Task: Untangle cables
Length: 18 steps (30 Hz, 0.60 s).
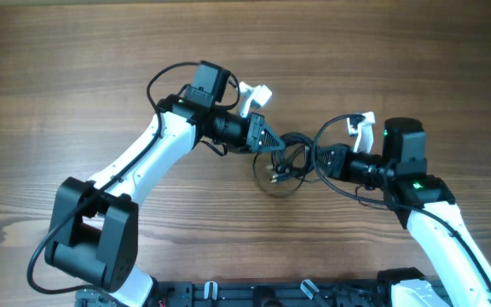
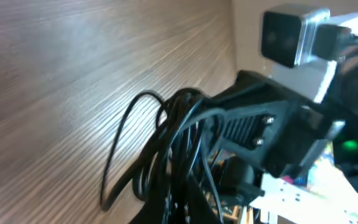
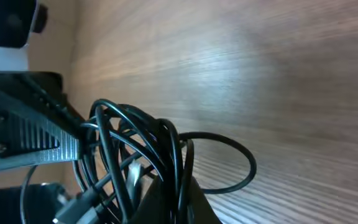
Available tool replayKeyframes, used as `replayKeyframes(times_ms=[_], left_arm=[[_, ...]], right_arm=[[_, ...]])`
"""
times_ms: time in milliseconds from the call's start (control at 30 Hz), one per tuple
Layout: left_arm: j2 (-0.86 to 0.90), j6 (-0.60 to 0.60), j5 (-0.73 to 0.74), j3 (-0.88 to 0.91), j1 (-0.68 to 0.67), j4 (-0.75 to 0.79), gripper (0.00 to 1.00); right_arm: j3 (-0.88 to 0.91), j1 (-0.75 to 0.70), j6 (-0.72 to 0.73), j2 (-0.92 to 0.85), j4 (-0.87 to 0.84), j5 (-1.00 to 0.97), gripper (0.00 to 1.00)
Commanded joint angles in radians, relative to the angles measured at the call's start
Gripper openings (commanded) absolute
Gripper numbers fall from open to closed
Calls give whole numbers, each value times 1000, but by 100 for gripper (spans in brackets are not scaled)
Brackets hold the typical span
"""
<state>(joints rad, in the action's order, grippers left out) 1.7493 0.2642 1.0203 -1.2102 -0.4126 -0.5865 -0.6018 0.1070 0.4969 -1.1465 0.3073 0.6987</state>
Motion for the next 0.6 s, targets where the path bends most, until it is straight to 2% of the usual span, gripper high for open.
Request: replayKeyframes(times_ms=[0, 167, 233, 367, 400, 433, 500, 567], left_arm=[[-12, 5, -270, 0, 74, -128, 4], [-14, 5, -254, 0, 166, -237, 4], [-14, 5, -236, 0, 160, -265, 4], [-14, -10, -204, 0, 126, -270, 5], [-14, -42, -171, 0, 122, -270, 11], [-14, -52, -142, 0, 122, -271, 34], [-20, -58, -122, 0, 122, -271, 41], [-47, -104, -81, 0, 122, -270, 45]], right_arm=[[-12, -11, -34, -6, 45, -204, 4], [-77, -11, -53, 77, 47, -152, 5], [-103, -11, -53, 112, 43, -132, 4], [-103, -8, -107, 122, 79, 26, 4], [-103, -8, -115, 117, 107, 25, 4], [-103, -8, -142, 114, 135, 21, 4], [-103, -8, -146, 114, 127, 29, 4], [-103, -8, -162, 114, 126, 93, 5]])
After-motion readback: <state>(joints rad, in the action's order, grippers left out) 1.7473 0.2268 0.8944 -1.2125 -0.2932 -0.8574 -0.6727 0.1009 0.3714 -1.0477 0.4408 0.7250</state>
